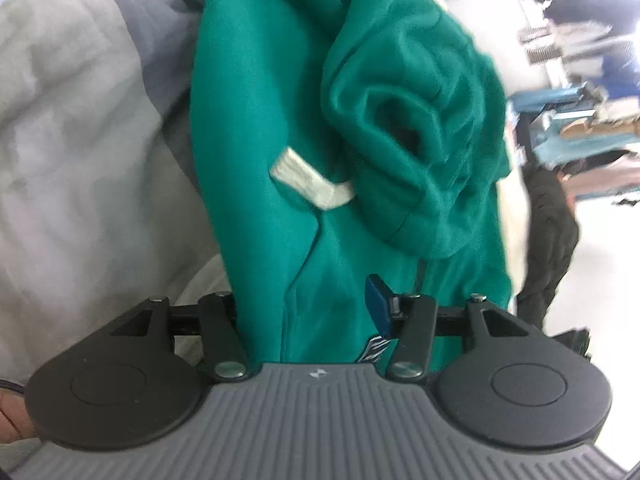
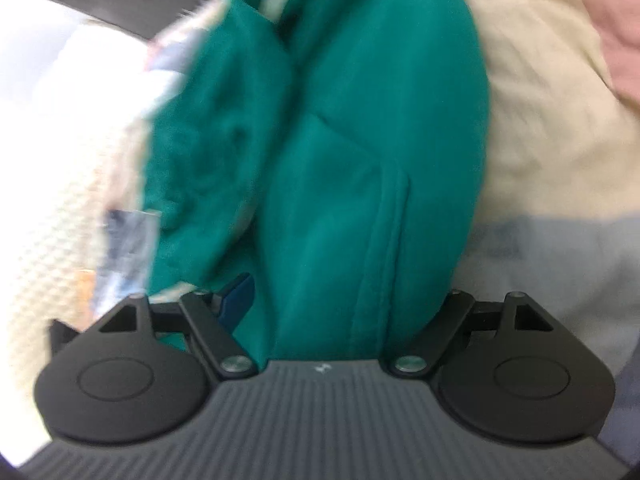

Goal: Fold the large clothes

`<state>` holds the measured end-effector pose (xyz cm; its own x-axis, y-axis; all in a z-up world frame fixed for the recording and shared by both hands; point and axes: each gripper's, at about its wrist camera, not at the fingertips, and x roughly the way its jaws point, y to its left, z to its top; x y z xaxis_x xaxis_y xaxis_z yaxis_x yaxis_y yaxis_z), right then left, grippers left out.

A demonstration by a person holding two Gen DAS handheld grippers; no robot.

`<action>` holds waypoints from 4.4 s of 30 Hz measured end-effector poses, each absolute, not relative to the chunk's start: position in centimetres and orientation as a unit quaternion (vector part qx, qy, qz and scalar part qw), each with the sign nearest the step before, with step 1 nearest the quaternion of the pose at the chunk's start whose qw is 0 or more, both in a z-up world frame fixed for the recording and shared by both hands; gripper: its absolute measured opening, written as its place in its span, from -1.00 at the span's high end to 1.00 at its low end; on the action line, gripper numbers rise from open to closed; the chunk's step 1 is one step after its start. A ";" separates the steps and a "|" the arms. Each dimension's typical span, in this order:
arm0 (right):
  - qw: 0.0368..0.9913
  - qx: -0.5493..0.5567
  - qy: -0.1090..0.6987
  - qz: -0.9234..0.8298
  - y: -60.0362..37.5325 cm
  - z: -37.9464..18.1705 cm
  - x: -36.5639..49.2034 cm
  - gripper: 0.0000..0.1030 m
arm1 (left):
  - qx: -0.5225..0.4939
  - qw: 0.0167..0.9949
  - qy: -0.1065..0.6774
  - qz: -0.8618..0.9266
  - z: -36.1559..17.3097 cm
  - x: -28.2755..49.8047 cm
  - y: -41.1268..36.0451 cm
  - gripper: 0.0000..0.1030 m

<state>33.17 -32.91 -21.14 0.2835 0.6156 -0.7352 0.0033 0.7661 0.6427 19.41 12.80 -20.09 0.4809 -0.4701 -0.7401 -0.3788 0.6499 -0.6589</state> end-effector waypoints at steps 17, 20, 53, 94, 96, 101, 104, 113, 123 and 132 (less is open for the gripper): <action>0.780 0.390 0.352 0.340 -34.8 -13.3 30.2 0.61 | -0.439 0.805 0.397 -0.039 -12.0 16.4 15.8 0.79; 0.773 0.410 0.317 0.366 -33.9 -11.6 29.6 0.62 | -0.459 0.807 0.367 -0.051 -9.7 14.9 17.3 0.79; 0.754 0.540 0.298 0.226 -34.4 -10.3 40.7 0.54 | -0.519 0.840 0.156 -0.039 -6.8 22.0 20.0 0.79; 0.868 0.335 0.302 0.207 -32.2 -14.0 43.4 -0.61 | -0.348 0.924 0.159 -0.013 -12.5 26.3 20.2 -0.51; 0.877 0.310 0.301 0.209 -32.2 -13.5 41.9 -0.61 | -0.311 0.934 0.174 0.004 -12.0 25.3 19.3 -0.51; 0.891 0.239 0.302 0.240 -29.6 -12.5 39.0 -0.61 | -0.239 0.947 0.216 -0.022 -11.7 25.4 17.0 -0.54; 0.902 0.152 0.309 0.259 -25.9 -12.6 38.4 -0.59 | -0.201 0.953 0.224 -0.039 -12.2 26.0 15.8 -0.55; 0.906 0.039 0.324 0.268 -19.5 -15.0 40.6 -0.59 | -0.175 0.960 0.219 -0.011 -13.1 28.2 14.5 -0.55; 0.902 0.029 0.352 0.249 -14.4 -13.9 48.1 -0.59 | -0.270 0.949 0.152 0.062 -12.3 27.8 19.5 -0.55; 0.897 0.064 0.391 0.195 -13.3 -14.8 55.7 -0.54 | -0.320 0.923 0.192 0.098 -14.3 29.0 23.1 -0.55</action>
<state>55.71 -13.27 -14.76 0.6189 0.3991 -0.6765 -0.2995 0.9161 0.2665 29.05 23.07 -14.32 0.9071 0.0588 -0.4168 -0.3041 0.7762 -0.5523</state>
